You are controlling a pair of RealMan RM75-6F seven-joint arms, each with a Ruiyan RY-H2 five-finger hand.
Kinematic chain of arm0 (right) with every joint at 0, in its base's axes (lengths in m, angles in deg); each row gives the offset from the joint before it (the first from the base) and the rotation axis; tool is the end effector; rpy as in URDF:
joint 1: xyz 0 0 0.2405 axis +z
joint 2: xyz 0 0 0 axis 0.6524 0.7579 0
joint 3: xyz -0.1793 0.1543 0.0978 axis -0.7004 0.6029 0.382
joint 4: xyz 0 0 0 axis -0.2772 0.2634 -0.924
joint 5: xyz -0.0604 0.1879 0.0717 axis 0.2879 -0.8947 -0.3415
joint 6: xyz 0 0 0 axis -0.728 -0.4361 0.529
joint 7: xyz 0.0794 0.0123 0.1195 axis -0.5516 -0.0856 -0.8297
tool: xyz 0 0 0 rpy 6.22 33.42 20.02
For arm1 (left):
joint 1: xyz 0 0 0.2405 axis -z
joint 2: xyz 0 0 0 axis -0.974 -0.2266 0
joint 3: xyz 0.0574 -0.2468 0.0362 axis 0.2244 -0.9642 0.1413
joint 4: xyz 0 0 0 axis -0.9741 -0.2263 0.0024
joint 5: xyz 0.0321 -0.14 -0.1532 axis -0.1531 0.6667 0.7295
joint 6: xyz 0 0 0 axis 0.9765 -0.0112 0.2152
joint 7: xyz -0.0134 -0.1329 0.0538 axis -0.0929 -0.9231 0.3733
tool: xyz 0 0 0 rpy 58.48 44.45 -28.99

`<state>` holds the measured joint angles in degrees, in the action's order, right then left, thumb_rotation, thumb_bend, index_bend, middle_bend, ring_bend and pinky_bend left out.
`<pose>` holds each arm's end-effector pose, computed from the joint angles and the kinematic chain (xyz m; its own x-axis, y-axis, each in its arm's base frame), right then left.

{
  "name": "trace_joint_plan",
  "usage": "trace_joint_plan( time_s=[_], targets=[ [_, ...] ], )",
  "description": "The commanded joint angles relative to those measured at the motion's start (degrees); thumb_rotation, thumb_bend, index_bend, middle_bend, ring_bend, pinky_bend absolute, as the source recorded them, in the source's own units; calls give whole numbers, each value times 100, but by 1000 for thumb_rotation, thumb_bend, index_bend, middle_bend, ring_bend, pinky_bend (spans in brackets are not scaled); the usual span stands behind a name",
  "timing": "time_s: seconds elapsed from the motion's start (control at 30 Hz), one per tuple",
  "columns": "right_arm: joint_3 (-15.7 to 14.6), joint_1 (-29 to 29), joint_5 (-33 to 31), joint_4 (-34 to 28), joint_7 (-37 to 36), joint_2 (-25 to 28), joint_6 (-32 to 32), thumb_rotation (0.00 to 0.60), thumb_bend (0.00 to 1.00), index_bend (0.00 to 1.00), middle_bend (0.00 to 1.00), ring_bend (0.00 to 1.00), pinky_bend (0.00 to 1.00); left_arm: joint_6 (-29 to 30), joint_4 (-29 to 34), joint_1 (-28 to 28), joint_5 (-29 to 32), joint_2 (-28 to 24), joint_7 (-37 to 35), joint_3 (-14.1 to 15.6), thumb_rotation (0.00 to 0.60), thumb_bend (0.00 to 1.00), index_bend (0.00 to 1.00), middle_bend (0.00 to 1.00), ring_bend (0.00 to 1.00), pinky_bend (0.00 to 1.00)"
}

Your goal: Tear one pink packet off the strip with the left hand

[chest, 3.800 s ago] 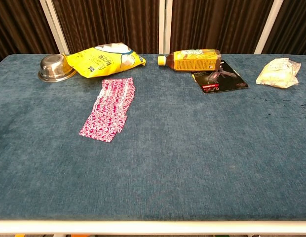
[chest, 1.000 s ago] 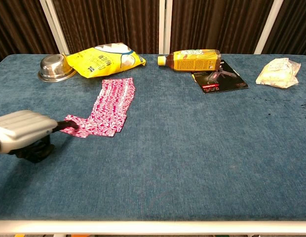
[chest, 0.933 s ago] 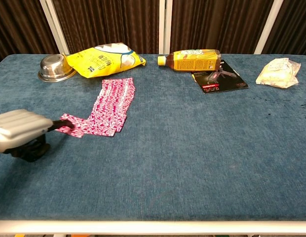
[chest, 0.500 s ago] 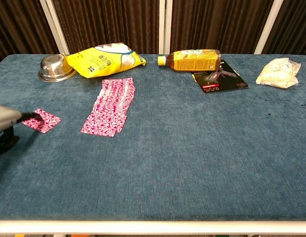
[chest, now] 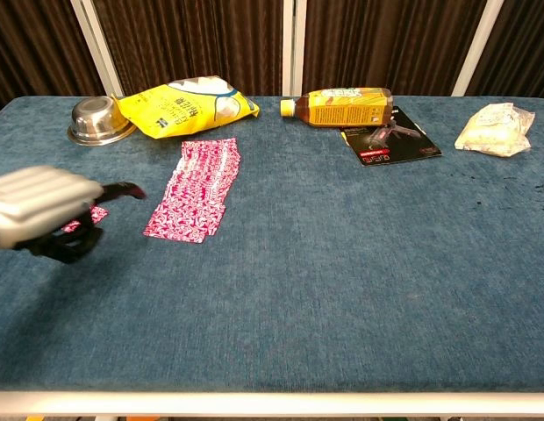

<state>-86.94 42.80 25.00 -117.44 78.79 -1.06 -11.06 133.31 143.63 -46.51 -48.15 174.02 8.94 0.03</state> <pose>-0.3114 -0.1626 0.1433 0.3640 0.0376 0.9307 -0.9291 -0.0561 0.3656 -0.2013 0.2546 -0.0461 0.6268 0.2988 0.7196 0.7706 -0.3744 -0.5158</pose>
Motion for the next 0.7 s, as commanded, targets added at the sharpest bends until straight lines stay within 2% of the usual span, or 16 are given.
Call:
trace_joint_plan(
  time_s=[0.03, 0.43, 0.7],
  targets=[
    [-3, 3, 2, 12, -31, 1, 4, 600, 308, 0, 0, 0, 124, -156, -132, 114, -22, 271, -15, -41, 600, 610, 135, 874, 877, 863],
    [21, 27, -25, 77, -137, 23, 28, 600, 307, 0, 0, 0, 124, -362, -416, 296, 353, 481, 81, -277, 600, 614, 131, 876, 879, 863],
    [17, 46, -18, 82, -133, 32, 51, 600, 308, 0, 0, 0, 124, -539, -523, 360, 570, 505, 178, -220, 600, 615, 129, 879, 879, 863]
  ],
)
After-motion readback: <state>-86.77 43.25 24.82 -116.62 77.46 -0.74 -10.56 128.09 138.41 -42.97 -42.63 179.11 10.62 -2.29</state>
